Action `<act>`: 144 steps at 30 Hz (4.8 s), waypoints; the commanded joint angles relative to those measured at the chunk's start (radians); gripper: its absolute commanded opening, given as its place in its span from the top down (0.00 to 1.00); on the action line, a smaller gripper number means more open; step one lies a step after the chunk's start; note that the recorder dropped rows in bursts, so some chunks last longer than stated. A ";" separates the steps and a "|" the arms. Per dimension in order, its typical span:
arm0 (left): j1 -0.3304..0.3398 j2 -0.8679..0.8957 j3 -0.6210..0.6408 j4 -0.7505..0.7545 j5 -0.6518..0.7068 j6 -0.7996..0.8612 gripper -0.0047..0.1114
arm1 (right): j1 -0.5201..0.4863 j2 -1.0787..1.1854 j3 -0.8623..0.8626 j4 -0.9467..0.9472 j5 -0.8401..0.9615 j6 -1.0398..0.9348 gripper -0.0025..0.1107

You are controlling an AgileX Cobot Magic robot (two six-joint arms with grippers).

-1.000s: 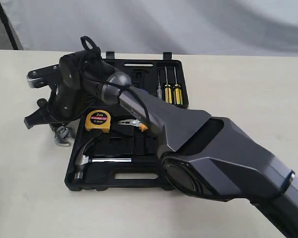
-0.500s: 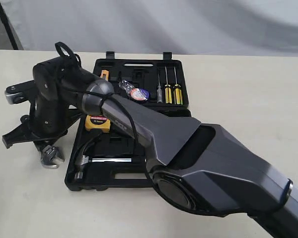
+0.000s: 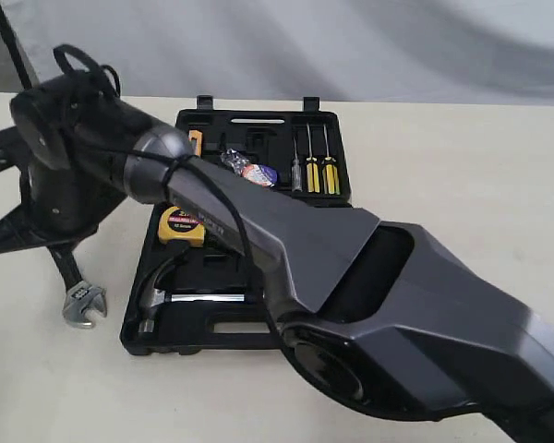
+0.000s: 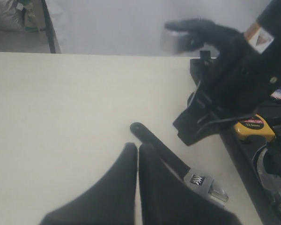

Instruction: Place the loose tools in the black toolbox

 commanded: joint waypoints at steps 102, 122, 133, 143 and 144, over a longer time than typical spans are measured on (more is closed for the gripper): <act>0.003 -0.008 0.009 -0.014 -0.017 -0.010 0.95 | -0.061 -0.749 1.453 -0.333 -0.790 1.549 0.43; 0.003 -0.008 0.009 -0.014 -0.017 -0.010 0.95 | -0.129 -0.791 1.140 -0.172 -0.142 -0.214 0.98; 0.003 -0.008 0.009 -0.014 -0.017 -0.010 0.95 | -0.155 -0.603 1.092 0.004 -0.243 -1.098 0.80; 0.003 -0.008 0.009 -0.014 -0.017 -0.010 0.95 | -0.158 -0.514 1.092 -0.021 -0.357 -1.305 0.56; 0.003 -0.008 0.009 -0.014 -0.017 -0.010 0.95 | -0.158 -0.503 1.092 -0.022 -0.348 -1.305 0.56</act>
